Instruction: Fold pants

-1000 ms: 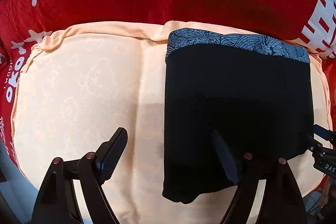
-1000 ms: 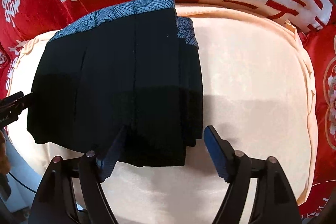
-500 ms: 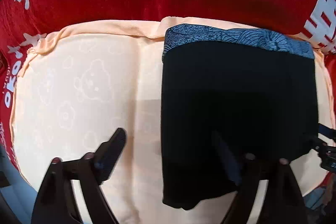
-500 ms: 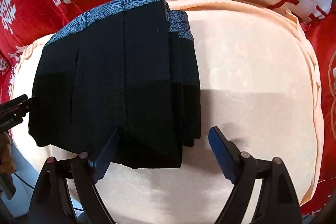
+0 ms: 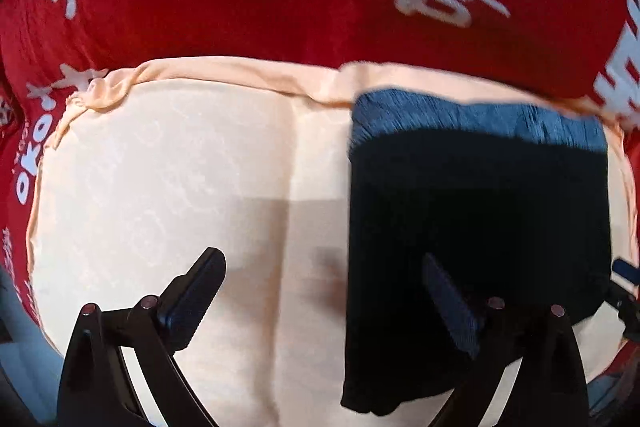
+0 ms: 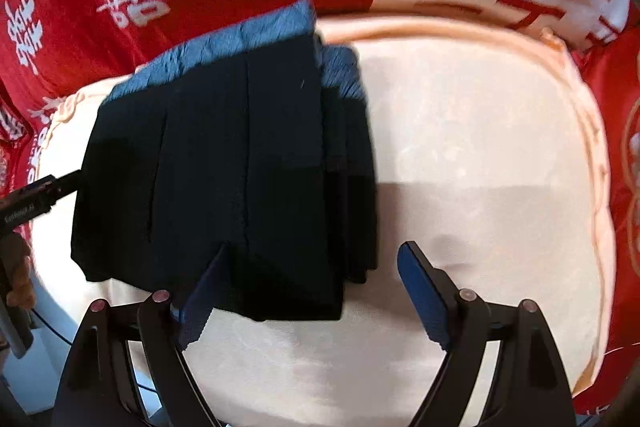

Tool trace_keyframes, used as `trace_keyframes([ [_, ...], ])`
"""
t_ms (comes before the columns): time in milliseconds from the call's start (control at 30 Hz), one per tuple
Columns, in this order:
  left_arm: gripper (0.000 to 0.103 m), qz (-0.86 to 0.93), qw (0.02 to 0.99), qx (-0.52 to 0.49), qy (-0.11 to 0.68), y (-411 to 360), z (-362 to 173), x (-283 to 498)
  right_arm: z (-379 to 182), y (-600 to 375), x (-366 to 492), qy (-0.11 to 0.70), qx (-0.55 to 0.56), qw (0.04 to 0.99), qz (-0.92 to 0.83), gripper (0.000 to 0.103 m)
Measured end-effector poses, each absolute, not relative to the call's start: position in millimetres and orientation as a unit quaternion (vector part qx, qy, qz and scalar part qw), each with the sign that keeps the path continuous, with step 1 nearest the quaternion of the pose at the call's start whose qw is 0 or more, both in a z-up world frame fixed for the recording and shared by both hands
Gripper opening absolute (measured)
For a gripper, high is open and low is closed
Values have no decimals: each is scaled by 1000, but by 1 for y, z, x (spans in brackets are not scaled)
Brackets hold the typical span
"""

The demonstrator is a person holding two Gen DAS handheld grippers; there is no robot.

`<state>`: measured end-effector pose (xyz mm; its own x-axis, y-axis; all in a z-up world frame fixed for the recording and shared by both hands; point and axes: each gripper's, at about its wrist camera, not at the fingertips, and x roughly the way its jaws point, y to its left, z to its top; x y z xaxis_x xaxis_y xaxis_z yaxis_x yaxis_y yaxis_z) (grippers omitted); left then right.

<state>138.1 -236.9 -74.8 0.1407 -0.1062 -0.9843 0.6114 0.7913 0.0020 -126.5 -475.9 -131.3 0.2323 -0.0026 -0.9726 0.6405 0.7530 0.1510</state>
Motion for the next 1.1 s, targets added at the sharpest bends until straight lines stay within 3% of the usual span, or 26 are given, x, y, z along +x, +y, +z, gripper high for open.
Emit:
trace_keyframes([
  [133, 99, -220, 739, 178, 611, -238, -75, 165, -113, -500, -124, 539, 306, 746, -245, 58],
  [267, 99, -214, 743, 157, 614, -250, -80, 182, -116, -540, -101, 489, 380, 746, -244, 55],
  [367, 99, -212, 738, 159, 621, -259, -92, 187, -124, -553, -79, 484, 377, 752, -240, 51],
  [500, 99, -206, 739, 177, 617, -261, -105, 185, -150, -549, -65, 522, 357, 736, -241, 51],
  [600, 99, -207, 738, 189, 614, -259, -107, 184, -152, -551, -73, 516, 359, 735, -254, 63],
  [800, 99, -211, 726, 186, 628, -244, -100, 188, -146, -558, -109, 528, 371, 722, -247, 65],
  [1100, 99, -282, 679, 125, 666, -221, -106, 183, -164, -562, -187, 493, 504, 682, -194, 70],
])
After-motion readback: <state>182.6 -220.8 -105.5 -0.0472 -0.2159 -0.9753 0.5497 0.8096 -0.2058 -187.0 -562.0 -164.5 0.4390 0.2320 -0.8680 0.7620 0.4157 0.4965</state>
